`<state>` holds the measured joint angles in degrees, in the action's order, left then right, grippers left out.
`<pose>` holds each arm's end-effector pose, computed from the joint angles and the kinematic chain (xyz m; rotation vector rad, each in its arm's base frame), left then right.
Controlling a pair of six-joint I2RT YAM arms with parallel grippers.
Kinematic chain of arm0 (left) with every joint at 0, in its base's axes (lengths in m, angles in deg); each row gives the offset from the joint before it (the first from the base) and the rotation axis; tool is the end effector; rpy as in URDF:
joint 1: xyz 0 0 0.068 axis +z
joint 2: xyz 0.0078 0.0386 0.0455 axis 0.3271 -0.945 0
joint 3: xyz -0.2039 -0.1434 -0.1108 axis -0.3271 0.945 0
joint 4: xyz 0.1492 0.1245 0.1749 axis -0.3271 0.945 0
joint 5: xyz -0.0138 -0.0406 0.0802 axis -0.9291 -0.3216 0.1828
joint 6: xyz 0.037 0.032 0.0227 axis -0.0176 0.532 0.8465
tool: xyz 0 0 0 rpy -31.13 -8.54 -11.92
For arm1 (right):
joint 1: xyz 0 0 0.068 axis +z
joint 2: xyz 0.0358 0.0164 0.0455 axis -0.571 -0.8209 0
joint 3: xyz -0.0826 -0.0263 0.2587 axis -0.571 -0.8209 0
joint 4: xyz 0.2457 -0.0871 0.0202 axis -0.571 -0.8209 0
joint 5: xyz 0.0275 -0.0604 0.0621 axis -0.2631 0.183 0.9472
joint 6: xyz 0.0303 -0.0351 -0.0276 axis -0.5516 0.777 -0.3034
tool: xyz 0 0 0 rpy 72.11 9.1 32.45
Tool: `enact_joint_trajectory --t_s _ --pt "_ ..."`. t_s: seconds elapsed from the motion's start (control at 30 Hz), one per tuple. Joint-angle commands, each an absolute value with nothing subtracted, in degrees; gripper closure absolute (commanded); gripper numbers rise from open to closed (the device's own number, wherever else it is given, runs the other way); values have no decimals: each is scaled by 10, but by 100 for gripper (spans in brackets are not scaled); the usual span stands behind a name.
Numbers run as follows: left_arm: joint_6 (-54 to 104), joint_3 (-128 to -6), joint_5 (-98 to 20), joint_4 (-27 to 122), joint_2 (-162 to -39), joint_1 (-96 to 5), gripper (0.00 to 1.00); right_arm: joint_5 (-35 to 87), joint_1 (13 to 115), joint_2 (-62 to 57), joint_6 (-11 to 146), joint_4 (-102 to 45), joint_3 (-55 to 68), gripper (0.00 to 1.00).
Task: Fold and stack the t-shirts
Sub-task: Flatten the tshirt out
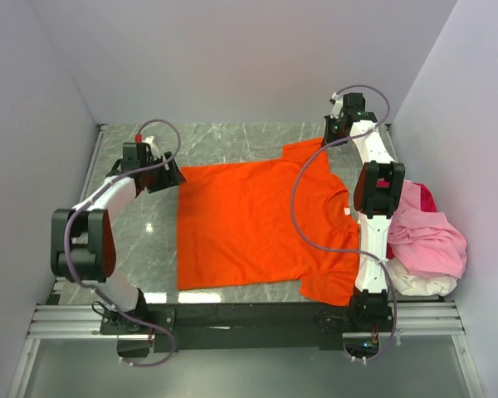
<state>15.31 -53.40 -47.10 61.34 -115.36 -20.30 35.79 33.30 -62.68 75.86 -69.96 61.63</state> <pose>0.3400 -0.0171 0.2244 -0.2602 2.3422 -0.5281 0.5435 -0.0040 0.2092 -0.1276 2.4564 0.3427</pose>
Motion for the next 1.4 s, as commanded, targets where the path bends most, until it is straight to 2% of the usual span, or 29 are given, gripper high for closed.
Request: enact_joint_trajectory --t_s 0.0,0.23,0.43,0.6,0.8,1.07,1.37 --pt "147 -592 -506 607 -1211 -198 27 351 332 -607 778 -656 602 100" --pt "170 -711 -489 654 -1345 -193 45 365 332 -578 779 -645 580 100" --pt "187 -818 -488 695 -1460 -193 55 377 332 -568 780 -650 567 100" --pt "202 -876 -460 724 -1518 -193 56 375 332 -553 790 -654 551 100" --pt "213 -923 -466 757 -1564 -194 66 378 332 -543 790 -655 543 100" --pt "217 -941 -508 767 -1578 -194 98 381 332 -547 783 -663 567 100" --pt "207 -927 -501 743 -1525 -193 100 380 332 -540 782 -666 576 100"
